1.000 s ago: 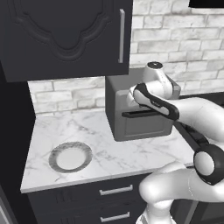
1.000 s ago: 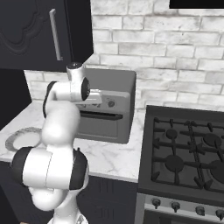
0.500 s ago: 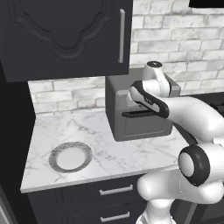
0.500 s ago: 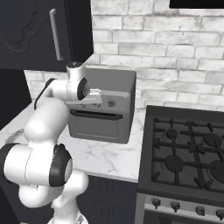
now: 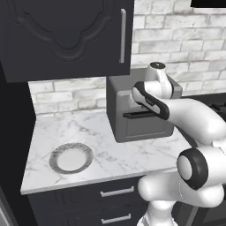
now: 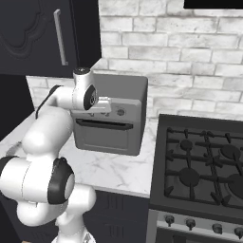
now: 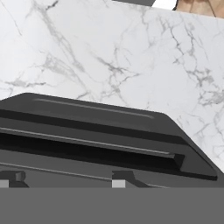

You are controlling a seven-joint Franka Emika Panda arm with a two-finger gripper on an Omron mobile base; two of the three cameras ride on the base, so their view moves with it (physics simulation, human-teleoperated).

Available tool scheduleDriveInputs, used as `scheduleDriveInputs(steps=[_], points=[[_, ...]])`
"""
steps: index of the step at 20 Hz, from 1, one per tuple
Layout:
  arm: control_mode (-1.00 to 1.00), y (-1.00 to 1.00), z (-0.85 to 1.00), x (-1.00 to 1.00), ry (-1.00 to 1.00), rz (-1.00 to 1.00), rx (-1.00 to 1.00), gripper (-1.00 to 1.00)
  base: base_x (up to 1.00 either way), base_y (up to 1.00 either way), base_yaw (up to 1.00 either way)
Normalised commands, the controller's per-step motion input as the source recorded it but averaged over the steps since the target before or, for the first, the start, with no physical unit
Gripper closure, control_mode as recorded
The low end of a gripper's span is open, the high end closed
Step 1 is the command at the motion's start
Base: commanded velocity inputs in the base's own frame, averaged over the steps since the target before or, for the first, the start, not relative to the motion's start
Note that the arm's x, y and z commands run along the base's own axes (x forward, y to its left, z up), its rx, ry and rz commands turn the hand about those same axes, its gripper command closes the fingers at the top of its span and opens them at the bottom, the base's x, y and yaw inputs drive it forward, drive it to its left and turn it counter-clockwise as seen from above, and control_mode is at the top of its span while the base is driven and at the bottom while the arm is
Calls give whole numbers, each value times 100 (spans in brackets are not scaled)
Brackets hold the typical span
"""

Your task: Pull the toaster oven rack outwards. Pick up the baguette from the plate and place it on the toaster oven rack. Close the toaster oven door fully and set the temperature to the lowest setting.

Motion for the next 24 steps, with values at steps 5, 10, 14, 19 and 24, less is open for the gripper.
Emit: scheduleDriveInputs(steps=[5,10,14,19,24], points=[[-100,-2,-2,-88,-100,21,-64,100,0,0,0],[-100,10,-2,-73,-100,14,-42,100,0,0,0],[-100,24,0,-62,-100,7,-26,100,0,0,0],[-100,22,0,-63,-100,7,-28,100,0,0,0],[-100,23,0,-64,-100,11,-31,100,0,0,0]])
